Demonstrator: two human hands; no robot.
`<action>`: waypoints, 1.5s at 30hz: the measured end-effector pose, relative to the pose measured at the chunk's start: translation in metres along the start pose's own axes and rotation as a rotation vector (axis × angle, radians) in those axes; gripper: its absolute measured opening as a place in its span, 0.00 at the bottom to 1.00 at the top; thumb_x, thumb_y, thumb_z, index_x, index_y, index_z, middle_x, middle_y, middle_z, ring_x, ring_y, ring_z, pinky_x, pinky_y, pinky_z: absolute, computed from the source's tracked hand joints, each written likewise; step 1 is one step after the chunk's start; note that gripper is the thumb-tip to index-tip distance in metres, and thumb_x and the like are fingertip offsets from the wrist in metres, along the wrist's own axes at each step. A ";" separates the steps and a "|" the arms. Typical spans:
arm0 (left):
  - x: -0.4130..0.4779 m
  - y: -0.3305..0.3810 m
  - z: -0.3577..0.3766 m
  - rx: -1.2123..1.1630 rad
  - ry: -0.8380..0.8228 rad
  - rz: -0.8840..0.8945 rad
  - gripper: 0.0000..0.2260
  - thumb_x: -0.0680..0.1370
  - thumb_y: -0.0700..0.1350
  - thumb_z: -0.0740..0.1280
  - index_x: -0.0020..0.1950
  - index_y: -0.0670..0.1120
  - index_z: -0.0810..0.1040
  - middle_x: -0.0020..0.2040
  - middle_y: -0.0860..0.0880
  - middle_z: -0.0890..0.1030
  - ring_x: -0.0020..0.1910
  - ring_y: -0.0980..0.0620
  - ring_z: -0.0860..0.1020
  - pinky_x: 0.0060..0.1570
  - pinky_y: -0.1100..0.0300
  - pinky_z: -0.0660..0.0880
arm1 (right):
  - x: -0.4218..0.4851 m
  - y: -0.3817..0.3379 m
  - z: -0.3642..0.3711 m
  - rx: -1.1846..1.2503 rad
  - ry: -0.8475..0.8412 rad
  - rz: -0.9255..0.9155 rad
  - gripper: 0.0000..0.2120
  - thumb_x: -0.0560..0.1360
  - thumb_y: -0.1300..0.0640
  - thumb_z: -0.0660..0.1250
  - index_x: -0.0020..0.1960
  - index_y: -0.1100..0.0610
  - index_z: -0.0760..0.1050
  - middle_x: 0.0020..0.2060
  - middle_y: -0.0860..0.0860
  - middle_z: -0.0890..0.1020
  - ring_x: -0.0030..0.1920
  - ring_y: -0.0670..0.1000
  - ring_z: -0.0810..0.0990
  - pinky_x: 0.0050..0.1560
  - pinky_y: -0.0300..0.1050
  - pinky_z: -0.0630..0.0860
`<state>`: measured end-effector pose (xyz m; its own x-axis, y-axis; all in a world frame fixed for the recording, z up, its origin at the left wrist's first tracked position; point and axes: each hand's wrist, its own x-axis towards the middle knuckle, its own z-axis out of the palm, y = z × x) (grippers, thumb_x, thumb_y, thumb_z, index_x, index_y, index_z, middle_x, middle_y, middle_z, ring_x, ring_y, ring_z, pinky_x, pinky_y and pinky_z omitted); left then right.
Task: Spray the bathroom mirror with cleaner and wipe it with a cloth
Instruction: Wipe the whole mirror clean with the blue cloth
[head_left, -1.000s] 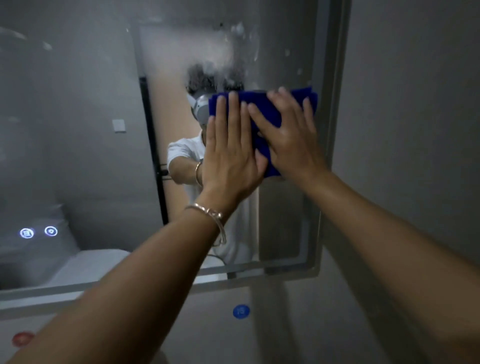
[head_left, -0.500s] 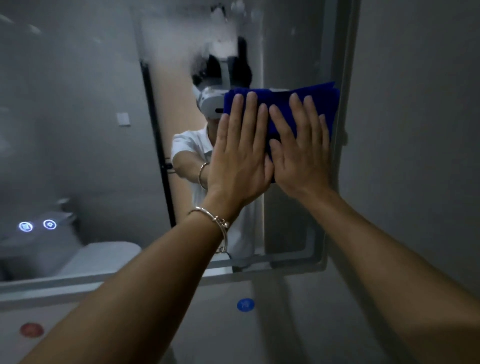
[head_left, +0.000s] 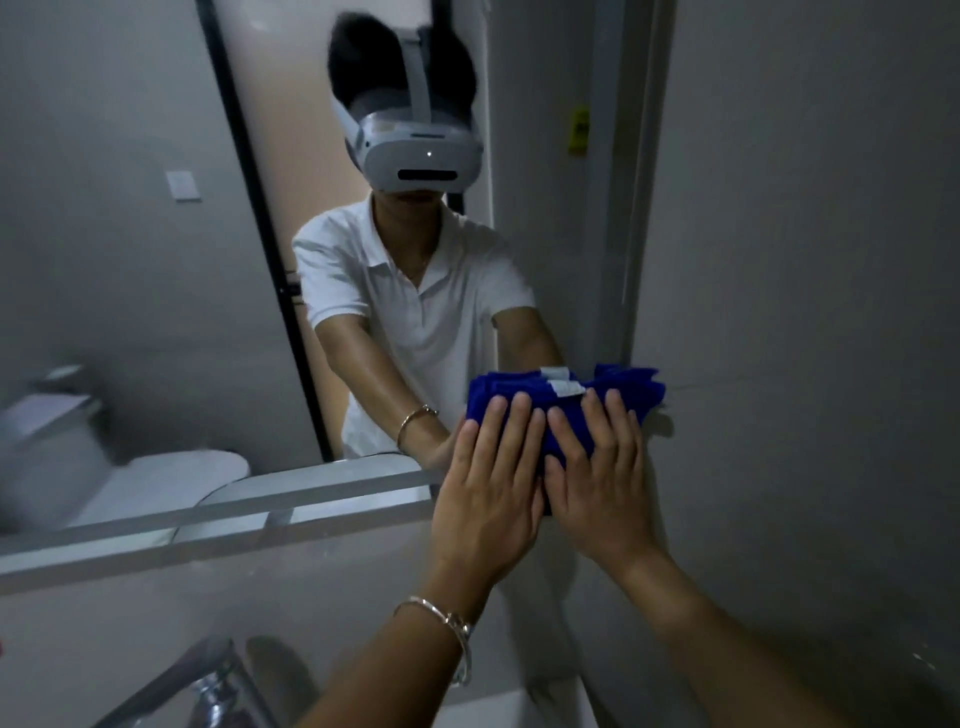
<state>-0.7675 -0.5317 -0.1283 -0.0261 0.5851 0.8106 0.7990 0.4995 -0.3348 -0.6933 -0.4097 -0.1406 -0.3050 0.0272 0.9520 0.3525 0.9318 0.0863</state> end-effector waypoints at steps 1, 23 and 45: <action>-0.006 0.003 0.004 -0.004 0.001 0.004 0.28 0.80 0.50 0.53 0.76 0.40 0.51 0.77 0.39 0.44 0.76 0.40 0.46 0.75 0.46 0.44 | -0.006 -0.001 0.001 0.006 -0.007 0.011 0.21 0.83 0.51 0.50 0.75 0.53 0.53 0.70 0.60 0.62 0.73 0.61 0.57 0.72 0.59 0.57; 0.160 -0.089 -0.103 0.173 0.053 0.032 0.29 0.79 0.55 0.47 0.76 0.41 0.53 0.77 0.41 0.54 0.76 0.43 0.54 0.73 0.46 0.52 | 0.203 0.007 -0.046 0.046 0.074 0.043 0.23 0.79 0.52 0.53 0.73 0.53 0.58 0.72 0.61 0.64 0.74 0.59 0.56 0.72 0.62 0.54; 0.039 -0.276 -0.161 0.365 0.021 -0.031 0.30 0.78 0.54 0.50 0.76 0.40 0.51 0.76 0.40 0.54 0.75 0.42 0.53 0.73 0.45 0.54 | 0.236 -0.212 -0.010 0.037 0.117 -0.132 0.25 0.79 0.50 0.53 0.74 0.54 0.59 0.72 0.59 0.65 0.73 0.59 0.57 0.71 0.60 0.51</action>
<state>-0.8925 -0.7493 0.0732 -0.0316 0.5552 0.8311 0.5311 0.7137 -0.4566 -0.8311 -0.6045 0.0691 -0.2403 -0.1364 0.9611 0.2825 0.9374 0.2037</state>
